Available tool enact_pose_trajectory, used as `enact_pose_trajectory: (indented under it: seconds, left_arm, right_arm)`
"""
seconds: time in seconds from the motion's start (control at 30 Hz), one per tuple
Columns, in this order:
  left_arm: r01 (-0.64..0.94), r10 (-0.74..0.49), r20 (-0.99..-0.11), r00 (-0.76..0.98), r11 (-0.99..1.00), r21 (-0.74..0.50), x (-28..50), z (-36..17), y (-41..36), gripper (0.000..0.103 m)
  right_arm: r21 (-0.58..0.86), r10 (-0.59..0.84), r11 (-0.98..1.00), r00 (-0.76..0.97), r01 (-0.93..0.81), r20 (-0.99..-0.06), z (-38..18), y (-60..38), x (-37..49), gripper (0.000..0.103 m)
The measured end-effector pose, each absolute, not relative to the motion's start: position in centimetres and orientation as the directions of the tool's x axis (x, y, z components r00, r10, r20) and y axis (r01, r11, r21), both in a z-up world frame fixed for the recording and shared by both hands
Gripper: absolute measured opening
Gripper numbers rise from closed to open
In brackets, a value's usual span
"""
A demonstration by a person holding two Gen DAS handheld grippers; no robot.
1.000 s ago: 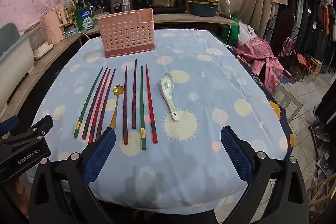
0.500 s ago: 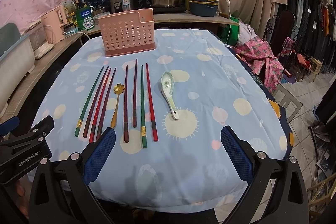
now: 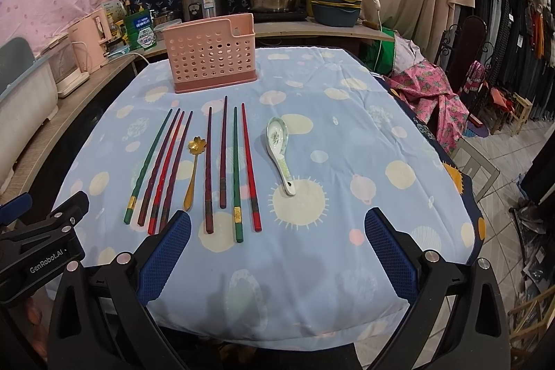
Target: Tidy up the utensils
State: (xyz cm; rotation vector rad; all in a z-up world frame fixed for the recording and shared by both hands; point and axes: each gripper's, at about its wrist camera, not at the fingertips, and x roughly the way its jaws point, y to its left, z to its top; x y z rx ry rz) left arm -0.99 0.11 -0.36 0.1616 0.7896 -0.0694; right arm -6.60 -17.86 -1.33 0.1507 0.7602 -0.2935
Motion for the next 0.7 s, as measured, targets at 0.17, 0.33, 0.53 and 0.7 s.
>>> enact_pose_trajectory:
  seconds: [0.17,0.33,0.53,0.7]
  left_arm:
    - [0.122,-0.002,-0.711,0.703,0.985,0.118,-0.79,-0.34,0.29,0.096]
    - [0.122,-0.003,-0.712,0.702,0.986,0.115,-0.83,-0.36,0.33,0.096]
    - [0.118,-0.005,-0.718,0.696,0.987,0.108,-1.25,-0.41,0.06,0.096]
    - [0.114,-0.01,-0.724,0.689,0.989,0.095,-0.67,-0.51,0.81,0.096]
  right_arm:
    - [0.029,-0.207,0.948,0.686,0.316,-0.698,-1.34,-17.87,-6.67,0.096]
    - [0.029,-0.207,0.948,0.686,0.316,-0.697,-1.35,-17.87,-6.67,0.096]
    - [0.03,-0.207,0.948,0.685,0.317,-0.699,-1.46,-17.87,-6.7,0.096]
    - [0.029,-0.207,0.948,0.685,0.316,-0.699,-1.45,-17.9,-6.65,0.096]
